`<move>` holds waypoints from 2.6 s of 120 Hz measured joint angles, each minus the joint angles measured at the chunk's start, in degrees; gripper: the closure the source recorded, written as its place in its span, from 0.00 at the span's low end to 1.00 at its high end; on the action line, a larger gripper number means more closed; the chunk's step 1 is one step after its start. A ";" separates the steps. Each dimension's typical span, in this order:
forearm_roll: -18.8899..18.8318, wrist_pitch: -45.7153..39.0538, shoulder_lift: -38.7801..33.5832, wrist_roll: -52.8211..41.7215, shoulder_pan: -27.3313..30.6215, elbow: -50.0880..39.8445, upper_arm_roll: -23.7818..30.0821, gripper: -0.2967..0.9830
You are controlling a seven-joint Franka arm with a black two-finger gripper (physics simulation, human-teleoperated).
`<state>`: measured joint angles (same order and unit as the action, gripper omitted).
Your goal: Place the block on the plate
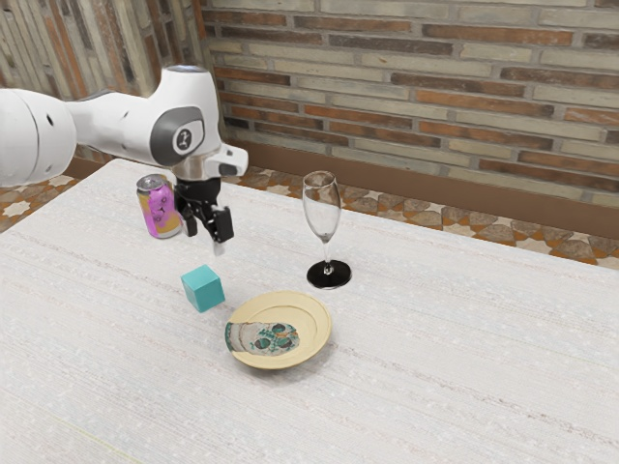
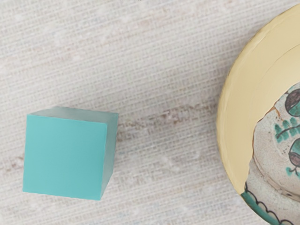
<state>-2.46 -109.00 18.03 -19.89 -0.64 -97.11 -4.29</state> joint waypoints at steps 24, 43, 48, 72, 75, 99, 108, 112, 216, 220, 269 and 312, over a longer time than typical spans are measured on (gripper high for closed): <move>0.57 -4.09 3.42 -4.64 3.37 0.09 -0.15 0.23; 0.82 -6.48 6.91 -7.47 5.10 0.15 -0.36 0.23; 0.88 -7.09 7.50 -8.12 5.25 0.15 -0.36 0.23; 1.06 -9.50 10.09 -10.69 6.04 0.14 -0.29 0.23; 1.07 -9.73 10.38 -10.96 6.13 0.14 -0.29 0.23; 1.22 -10.94 12.56 -12.73 6.28 0.59 0.27 0.23; 1.54 -11.20 13.26 -13.26 6.32 0.71 0.33 0.23; 1.71 -11.47 13.66 -13.50 6.33 0.69 0.34 0.23; 2.86 -10.85 7.46 -16.12 6.22 0.65 0.17 0.47; 2.85 -10.44 6.29 -16.12 6.05 0.65 0.21 0.47; 2.64 -4.21 0.28 -14.85 -4.09 2.97 1.89 0.47; 2.12 0.72 -2.82 -13.01 -7.49 -4.82 3.57 0.47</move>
<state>-0.34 -108.28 15.21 -32.90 -8.13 -101.93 -0.72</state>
